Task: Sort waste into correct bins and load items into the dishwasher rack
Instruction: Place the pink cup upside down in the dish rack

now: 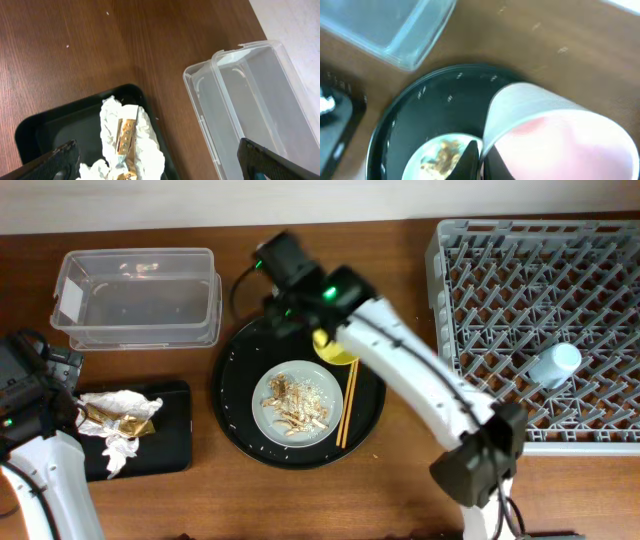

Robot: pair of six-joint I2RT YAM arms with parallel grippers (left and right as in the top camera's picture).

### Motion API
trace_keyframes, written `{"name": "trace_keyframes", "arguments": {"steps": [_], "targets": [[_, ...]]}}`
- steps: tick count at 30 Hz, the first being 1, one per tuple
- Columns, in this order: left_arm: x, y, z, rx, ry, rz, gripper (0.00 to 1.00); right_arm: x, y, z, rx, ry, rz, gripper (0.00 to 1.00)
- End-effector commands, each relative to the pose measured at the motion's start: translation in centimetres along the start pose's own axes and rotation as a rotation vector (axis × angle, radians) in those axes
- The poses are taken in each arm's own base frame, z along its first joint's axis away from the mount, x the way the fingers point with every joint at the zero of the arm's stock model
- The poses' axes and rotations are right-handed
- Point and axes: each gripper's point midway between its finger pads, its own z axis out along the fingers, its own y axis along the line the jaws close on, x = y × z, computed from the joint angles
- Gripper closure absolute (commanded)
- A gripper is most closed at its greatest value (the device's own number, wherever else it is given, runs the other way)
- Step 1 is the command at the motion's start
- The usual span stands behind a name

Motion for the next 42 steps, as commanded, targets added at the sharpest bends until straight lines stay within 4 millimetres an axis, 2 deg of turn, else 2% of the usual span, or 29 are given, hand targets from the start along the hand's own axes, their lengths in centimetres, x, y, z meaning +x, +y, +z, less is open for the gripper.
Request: {"name": "trace_keyframes", "arguments": {"steps": [1, 3, 5, 6, 7, 8, 9, 12, 13, 15, 17, 19, 21, 23, 26, 31, 37, 40, 42], "targets": [[-0.3, 0.1, -0.2, 0.000, -0.010, 0.008, 0.01, -1.4, -9.9, -7.9, 0.105, -0.008, 0.170, 0.96], [-0.3, 0.0, -0.2, 0.001, -0.010, 0.008, 0.01, 0.5, -16.9, -12.8, 0.112, 0.013, 0.330, 0.96], [-0.3, 0.0, -0.2, 0.001, -0.010, 0.008, 0.01, 3.4, -23.0, -16.2, 0.161, 0.036, 0.483, 0.96], [-0.3, 0.0, -0.2, 0.001, -0.010, 0.008, 0.01, 6.8, -28.0, -18.2, 0.237, 0.078, 0.597, 0.96], [-0.3, 0.0, -0.2, 0.001, -0.010, 0.008, 0.01, 8.8, -30.6, -19.3, 0.264, 0.101, 0.679, 0.96], [-0.3, 0.0, -0.2, 0.001, -0.010, 0.008, 0.01, 11.3, -33.7, -20.7, 0.217, 0.101, 0.745, 0.96], [-0.3, 0.0, -0.2, 0.001, -0.011, 0.008, 0.01, 13.7, -37.1, -23.1, 0.143, 0.027, 0.854, 0.96], [-0.3, 0.0, -0.2, 0.001, -0.010, 0.008, 0.01, 17.2, -41.6, -26.9, 0.021, -0.143, 0.975, 0.96], [-0.3, 0.0, -0.2, 0.001, -0.010, 0.008, 0.01, 18.7, -43.0, -27.2, -0.013, -0.175, 1.023, 0.96], [-0.3, 0.0, -0.2, 0.001, -0.010, 0.008, 0.01, 20.8, -44.4, -26.0, -0.077, -0.184, 1.084, 0.96], [-0.3, 0.0, -0.2, 0.001, -0.010, 0.008, 0.01, 22.1, -45.3, -23.0, -0.140, -0.171, 1.122, 0.96], [-0.3, 0.0, -0.2, 0.001, -0.010, 0.008, 0.01, 21.7, -45.1, -20.7, -0.300, -0.284, 1.072, 0.96], [-0.3, 0.0, -0.2, 0.001, -0.010, 0.008, 0.01, 21.2, -44.8, -20.6, -0.411, -0.431, 0.976, 0.96], [-0.3, 0.0, -0.2, 0.001, -0.010, 0.008, 0.01, 22.4, -45.9, -19.8, -0.394, -0.484, 0.948, 0.96], [-0.3, 0.0, -0.2, 0.001, -0.010, 0.008, 0.01, 22.9, -46.8, -18.3, -0.407, -0.569, 0.886, 0.96], [-0.3, 0.0, -0.2, 0.001, -0.010, 0.008, 0.00, 24.6, -49.4, -15.1, -0.362, -0.617, 0.930, 0.96], [-0.3, 0.0, -0.2, 0.001, -0.010, 0.008, 0.01, 26.2, -50.9, -13.4, -0.275, -0.571, 0.952, 0.96], [-0.3, 0.0, -0.2, 0.001, -0.010, 0.008, 0.01, 28.1, -51.4, -10.8, -0.297, -0.533, 1.012, 0.96], [-0.3, 0.0, -0.2, 0.001, -0.010, 0.008, 0.01, 28.9, -51.3, -9.8, -0.318, -0.512, 1.052, 0.96]]}}
